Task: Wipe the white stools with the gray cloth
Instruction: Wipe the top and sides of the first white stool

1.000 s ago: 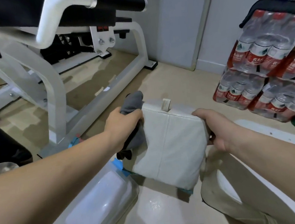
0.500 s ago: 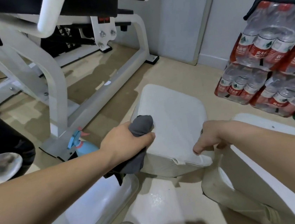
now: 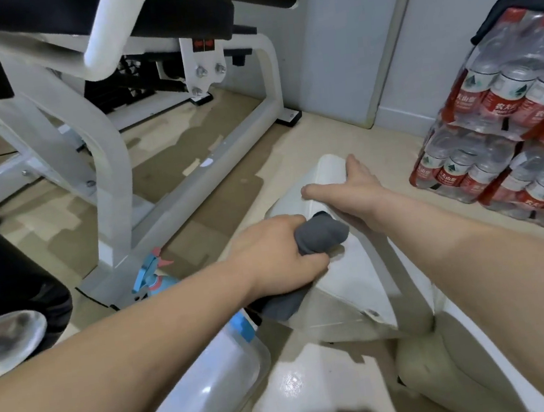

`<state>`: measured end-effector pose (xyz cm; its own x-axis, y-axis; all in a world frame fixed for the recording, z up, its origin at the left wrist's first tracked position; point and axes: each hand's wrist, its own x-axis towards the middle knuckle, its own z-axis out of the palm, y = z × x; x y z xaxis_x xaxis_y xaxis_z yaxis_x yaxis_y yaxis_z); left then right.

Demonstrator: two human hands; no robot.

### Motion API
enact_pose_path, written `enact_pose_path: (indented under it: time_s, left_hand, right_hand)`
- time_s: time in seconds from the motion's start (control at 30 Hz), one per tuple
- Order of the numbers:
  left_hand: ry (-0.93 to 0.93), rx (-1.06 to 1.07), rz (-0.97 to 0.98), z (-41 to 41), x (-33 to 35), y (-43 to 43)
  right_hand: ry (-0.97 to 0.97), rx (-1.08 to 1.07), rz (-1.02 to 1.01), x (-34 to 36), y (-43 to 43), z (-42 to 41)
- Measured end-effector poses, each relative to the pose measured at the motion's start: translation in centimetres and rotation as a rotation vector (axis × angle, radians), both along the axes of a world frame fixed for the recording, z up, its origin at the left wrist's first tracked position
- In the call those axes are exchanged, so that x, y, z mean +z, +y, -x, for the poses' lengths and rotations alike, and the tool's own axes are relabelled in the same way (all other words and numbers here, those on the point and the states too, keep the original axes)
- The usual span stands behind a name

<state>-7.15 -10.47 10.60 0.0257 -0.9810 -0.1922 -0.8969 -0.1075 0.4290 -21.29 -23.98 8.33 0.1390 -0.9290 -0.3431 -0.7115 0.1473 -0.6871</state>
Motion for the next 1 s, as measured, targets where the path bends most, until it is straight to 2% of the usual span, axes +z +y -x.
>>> enact_pose_path:
  time_s: [0.17,0.33,0.4,0.47,0.57,0.6,0.67,0.77,0.87,1.0]
  left_hand:
    - [-0.012,0.004,0.013,-2.5,1.3,-2.6]
    - [0.100,-0.091,0.064,0.6,-0.9,0.3]
    - [0.231,-0.072,0.028,-0.8,-1.1,0.8]
    - [0.395,0.135,0.050,-3.2,-0.7,0.5]
    - [0.513,0.500,0.237,-6.1,1.3,-0.2]
    - [0.501,0.507,0.296,-6.2,1.6,-0.3]
    - [0.546,0.349,0.328,-4.8,1.6,-0.9]
    - [0.650,0.110,0.159,-1.1,-1.2,-2.5]
    - [0.576,0.169,0.056,0.5,-3.9,-4.5]
    - [0.568,0.256,0.096,0.2,-6.2,-6.2]
  right_hand:
    - [0.107,-0.216,0.009,0.3,-0.2,-0.9]
    - [0.051,-0.024,0.038,0.4,0.7,2.2]
    - [0.051,0.021,0.046,0.6,1.2,2.3]
    - [0.062,0.035,0.051,0.6,1.5,2.1]
    - [0.099,0.048,0.062,0.5,1.4,1.9]
    - [0.110,0.052,0.061,0.4,1.2,1.9]
    - [0.156,0.059,0.082,0.1,0.8,2.0]
    - [0.269,0.112,0.152,-0.3,-0.3,2.6]
    - [0.266,0.113,0.150,-0.2,-1.7,4.0]
    - [0.176,0.104,0.092,0.1,-2.4,4.2]
